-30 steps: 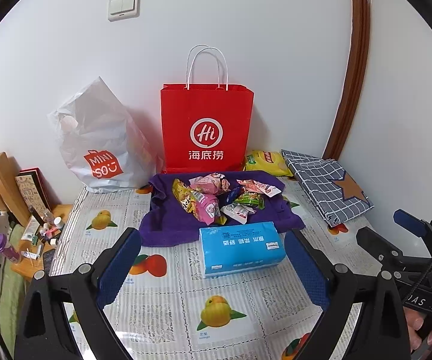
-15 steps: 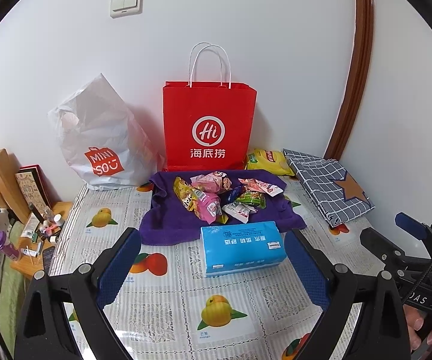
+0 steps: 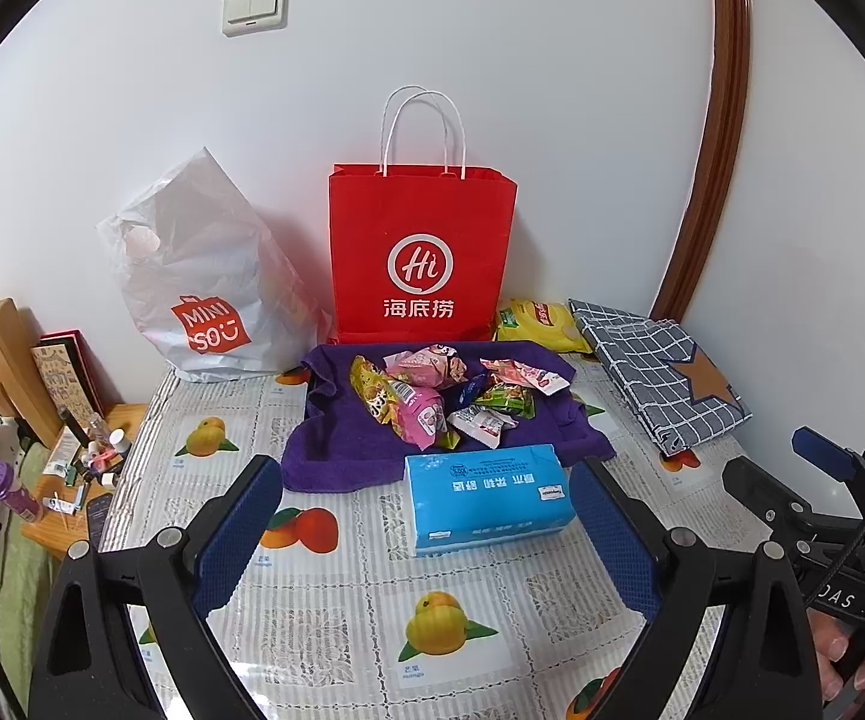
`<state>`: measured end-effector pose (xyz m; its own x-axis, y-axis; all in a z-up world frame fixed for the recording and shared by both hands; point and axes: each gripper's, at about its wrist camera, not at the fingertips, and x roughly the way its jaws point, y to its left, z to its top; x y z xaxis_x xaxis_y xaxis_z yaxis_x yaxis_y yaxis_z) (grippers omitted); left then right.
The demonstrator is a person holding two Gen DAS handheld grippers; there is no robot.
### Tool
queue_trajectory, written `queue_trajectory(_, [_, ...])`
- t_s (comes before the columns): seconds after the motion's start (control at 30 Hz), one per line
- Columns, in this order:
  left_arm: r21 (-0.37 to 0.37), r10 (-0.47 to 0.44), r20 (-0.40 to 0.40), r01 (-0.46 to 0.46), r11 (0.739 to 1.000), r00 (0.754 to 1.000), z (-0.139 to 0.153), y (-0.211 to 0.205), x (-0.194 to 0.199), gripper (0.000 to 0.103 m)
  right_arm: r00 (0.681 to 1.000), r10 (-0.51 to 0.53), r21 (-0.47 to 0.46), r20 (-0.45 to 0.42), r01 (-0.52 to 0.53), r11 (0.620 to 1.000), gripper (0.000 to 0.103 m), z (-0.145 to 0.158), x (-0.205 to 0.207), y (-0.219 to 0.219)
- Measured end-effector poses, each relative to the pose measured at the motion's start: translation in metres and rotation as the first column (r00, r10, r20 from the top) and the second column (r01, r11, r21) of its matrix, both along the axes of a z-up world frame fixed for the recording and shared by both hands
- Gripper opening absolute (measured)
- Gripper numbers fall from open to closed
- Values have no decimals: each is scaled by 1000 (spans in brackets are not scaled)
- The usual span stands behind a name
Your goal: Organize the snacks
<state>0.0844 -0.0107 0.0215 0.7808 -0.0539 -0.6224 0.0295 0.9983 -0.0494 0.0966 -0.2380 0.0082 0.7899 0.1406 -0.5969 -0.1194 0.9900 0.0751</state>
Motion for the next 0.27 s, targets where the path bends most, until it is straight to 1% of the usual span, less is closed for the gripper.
queue_trajectory(0.27, [2, 4, 6, -4, 1000, 1000, 2, 3, 0, 97, 1000, 4, -3, -2, -4, 1000, 98, 0, 1, 1])
